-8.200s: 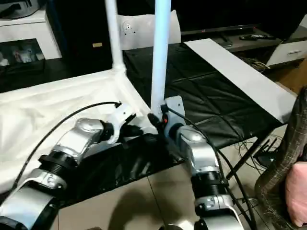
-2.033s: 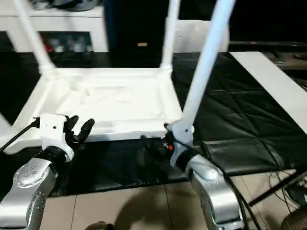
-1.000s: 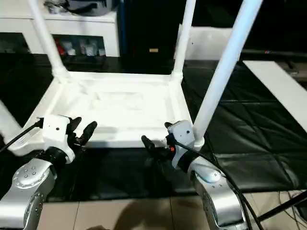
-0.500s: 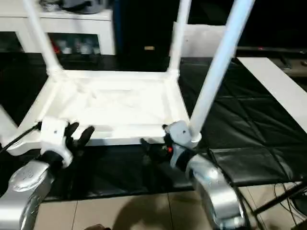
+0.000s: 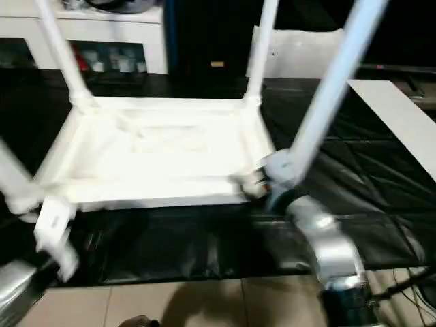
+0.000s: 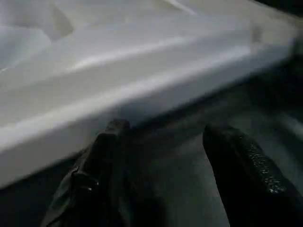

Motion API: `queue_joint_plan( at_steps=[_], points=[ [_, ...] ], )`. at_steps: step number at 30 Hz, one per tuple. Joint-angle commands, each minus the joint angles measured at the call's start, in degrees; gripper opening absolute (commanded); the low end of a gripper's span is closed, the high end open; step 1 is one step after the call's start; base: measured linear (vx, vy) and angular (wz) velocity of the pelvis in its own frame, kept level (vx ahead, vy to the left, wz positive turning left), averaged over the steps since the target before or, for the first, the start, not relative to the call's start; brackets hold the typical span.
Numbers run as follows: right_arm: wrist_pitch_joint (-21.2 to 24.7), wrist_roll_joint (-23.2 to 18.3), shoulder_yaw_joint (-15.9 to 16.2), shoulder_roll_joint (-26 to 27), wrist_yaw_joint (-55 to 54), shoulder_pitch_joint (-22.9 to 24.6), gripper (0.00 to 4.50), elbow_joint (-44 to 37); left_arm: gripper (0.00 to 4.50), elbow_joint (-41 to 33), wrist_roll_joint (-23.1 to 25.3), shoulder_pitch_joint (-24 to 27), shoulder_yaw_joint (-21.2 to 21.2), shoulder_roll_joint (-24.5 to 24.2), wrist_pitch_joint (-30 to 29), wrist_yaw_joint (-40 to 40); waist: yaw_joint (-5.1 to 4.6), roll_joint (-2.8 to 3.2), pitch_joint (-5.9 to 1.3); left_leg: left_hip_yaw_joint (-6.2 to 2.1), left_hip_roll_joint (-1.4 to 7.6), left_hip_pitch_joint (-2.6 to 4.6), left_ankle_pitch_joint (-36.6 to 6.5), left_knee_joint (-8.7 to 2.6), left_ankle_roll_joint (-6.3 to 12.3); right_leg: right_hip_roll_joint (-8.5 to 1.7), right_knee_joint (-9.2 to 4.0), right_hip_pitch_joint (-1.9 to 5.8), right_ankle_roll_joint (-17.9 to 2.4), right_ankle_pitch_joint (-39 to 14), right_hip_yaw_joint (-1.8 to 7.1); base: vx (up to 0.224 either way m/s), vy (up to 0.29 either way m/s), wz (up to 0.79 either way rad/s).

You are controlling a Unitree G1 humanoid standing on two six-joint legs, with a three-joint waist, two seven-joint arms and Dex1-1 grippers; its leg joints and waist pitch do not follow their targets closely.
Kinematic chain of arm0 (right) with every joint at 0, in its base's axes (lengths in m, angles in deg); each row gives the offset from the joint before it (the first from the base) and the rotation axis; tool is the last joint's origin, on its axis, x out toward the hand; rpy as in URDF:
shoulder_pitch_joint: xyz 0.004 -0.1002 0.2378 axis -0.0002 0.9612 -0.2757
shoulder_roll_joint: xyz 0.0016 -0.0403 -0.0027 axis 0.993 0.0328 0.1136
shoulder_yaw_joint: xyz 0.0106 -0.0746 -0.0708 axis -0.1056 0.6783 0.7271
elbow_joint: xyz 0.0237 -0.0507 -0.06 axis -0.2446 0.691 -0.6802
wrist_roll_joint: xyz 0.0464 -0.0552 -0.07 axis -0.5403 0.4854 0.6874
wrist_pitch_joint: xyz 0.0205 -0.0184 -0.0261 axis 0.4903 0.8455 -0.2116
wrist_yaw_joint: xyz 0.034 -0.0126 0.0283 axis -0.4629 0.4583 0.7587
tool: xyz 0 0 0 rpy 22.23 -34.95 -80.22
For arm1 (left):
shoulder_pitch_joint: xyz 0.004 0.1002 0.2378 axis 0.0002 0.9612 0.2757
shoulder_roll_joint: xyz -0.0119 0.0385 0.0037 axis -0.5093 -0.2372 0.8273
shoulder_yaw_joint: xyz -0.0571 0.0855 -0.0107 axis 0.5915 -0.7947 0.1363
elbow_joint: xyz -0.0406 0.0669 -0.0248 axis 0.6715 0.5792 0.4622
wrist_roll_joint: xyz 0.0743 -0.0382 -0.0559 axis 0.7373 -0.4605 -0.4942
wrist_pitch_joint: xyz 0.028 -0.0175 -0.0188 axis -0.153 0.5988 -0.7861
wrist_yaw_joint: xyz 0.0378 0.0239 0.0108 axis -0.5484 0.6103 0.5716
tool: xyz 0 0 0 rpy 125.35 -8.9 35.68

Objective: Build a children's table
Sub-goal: Rotate table base

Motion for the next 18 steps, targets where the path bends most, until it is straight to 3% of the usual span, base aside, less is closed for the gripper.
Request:
queue_joint_plan(
  at_steps=[1, 2, 4, 7, 9, 11, 13, 14, 15, 18],
  points=[
    [-0.65, -0.74, -0.88, -0.57, 1.42, -0.87, 4.50, -0.94, 2.93, -1.63, -1.75, -0.50, 0.46, -1.26, -1.07, 2.35, -0.32, 0.51, -1.88, -0.80, 2.96, 2.60, -22.62, -5.57, -3.87, -2.89, -5.34, -0.68, -7.77, -14.46, 2.35, 0.000, 0.000, 0.00],
    [-0.32, -1.32, -0.30, -0.67, 2.34, -0.77, 4.50, -1.67, 2.93, -1.79, -2.58, -0.73, 0.12, -2.17, -1.58, 3.32, -0.58, -0.04, -1.60, -0.88, 2.93, 2.42, -24.09, -5.79, -4.26, -2.88, -5.57, -0.71, -7.00, -16.89, 2.33, 0.000, 0.000, 0.00],
    [-0.04, -1.59, 0.60, -0.48, 2.76, -0.48, 4.50, -2.34, 3.13, -1.26, -2.78, -2.30, -1.30, -3.17, -2.29, 4.44, -0.50, 0.25, -1.82, -1.02, 2.88, 2.55, -24.20, -5.90, -4.80, -2.96, -5.54, -0.77, -6.35, -17.65, 2.45, 0.000, 0.000, 0.00],
    [-0.32, -1.48, 1.83, -0.42, 3.07, -0.13, 4.50, -2.54, 3.28, 0.67, -2.05, -5.29, -3.87, -4.22, -3.52, 5.48, -0.57, 0.10, -2.00, -0.96, 2.84, 2.48, -22.54, -5.88, -4.87, -2.86, -5.24, -0.68, -6.67, -14.47, 2.57, 0.000, 0.000, 0.00],
    [-0.81, -1.20, 2.01, 0.21, 2.99, 0.20, 4.50, -2.35, 3.43, 3.80, -1.55, -10.15, -8.23, -5.73, -5.68, 8.53, -0.55, 0.02, -2.20, -0.68, 2.63, 2.73, -21.43, -5.69, -4.66, -2.65, -5.19, -0.93, -6.65, -13.55, 2.70, 0.000, 0.000, 0.00],
    [-0.97, -1.01, 1.97, 0.31, 3.04, 0.25, 4.50, -2.26, 3.65, 4.43, -1.82, -11.27, -9.08, -5.80, -6.52, 9.19, -0.71, -0.05, -2.60, -0.70, 2.67, 2.13, -16.94, -5.61, -4.17, -2.63, -4.46, -0.11, -7.53, -7.84, 2.66, 0.000, 0.000, 0.00],
    [-1.06, -0.86, 1.93, 0.38, 3.17, 0.26, 4.50, -2.17, 3.70, 4.86, -2.12, -11.97, -9.50, -5.85, -7.11, 9.50, -0.83, -0.13, -2.84, -0.57, 2.62, 2.02, -13.52, -5.29, -3.40, -2.47, -4.05, 0.09, -8.13, -3.14, 2.66, 0.000, 0.000, 0.00],
    [-0.91, -0.88, 1.98, 0.31, 3.41, 0.39, 4.50, -2.42, 3.73, 7.72, -1.20, -15.84, -12.27, -5.96, -8.12, 10.83, -0.90, -0.17, -2.85, -0.25, 2.41, 2.04, -10.96, -5.03, -2.25, -2.27, -3.96, 0.12, -8.73, 0.37, 2.72, 0.000, 0.000, 0.00],
    [-0.80, -1.23, 2.17, 0.17, 3.77, 0.39, 4.50, -2.82, 3.84, 10.17, 0.01, -18.32, -13.92, -6.00, -7.93, 11.40, -0.83, 0.07, -2.98, -0.19, 2.32, 2.30, -10.75, -4.82, -1.98, -2.25, -3.87, -0.01, -9.08, 0.55, 2.75, 0.000, 0.000, 0.00],
    [-0.15, -2.03, 2.64, -0.14, 4.68, 0.45, 4.50, -3.85, 4.11, 15.82, 2.64, -23.18, -16.53, -5.71, -6.89, 11.57, -0.76, -0.04, -2.98, -0.09, 2.35, 2.17, -9.64, -4.69, -1.38, -2.37, -3.85, 0.33, -9.80, 1.98, 2.83, 0.000, 0.000, 0.00]
  ],
)
